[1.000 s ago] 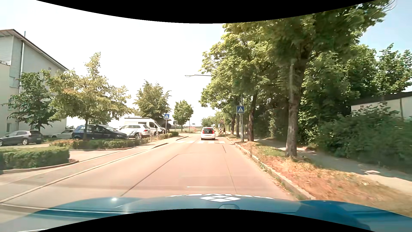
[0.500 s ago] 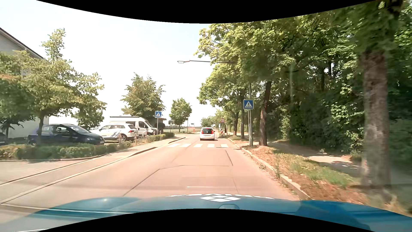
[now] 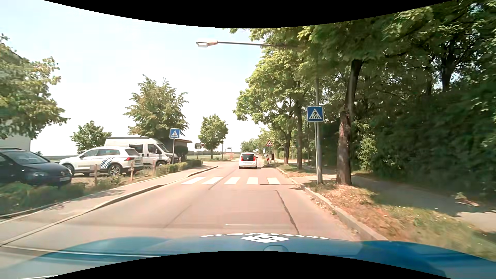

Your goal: Follow the waypoints while adhering to traffic rules and regulations

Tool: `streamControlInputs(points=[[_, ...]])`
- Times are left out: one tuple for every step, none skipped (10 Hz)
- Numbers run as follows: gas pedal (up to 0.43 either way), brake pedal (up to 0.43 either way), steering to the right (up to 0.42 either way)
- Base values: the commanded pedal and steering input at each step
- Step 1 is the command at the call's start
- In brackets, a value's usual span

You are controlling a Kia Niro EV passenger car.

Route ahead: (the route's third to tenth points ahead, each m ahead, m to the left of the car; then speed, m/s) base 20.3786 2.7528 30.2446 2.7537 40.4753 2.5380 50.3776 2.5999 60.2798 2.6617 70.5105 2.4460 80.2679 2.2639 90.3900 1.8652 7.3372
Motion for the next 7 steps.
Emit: streamControlInputs(points=[[0.059, 0.0, 0.001], [0.059, 0.0, 0.002], [0.059, 0.0, 0.001], [0.059, 0.0, -0.001], [0.067, 0.0, -0.003], [0.11, 0.0, -0.008], [0.11, 0.0, -0.011]])
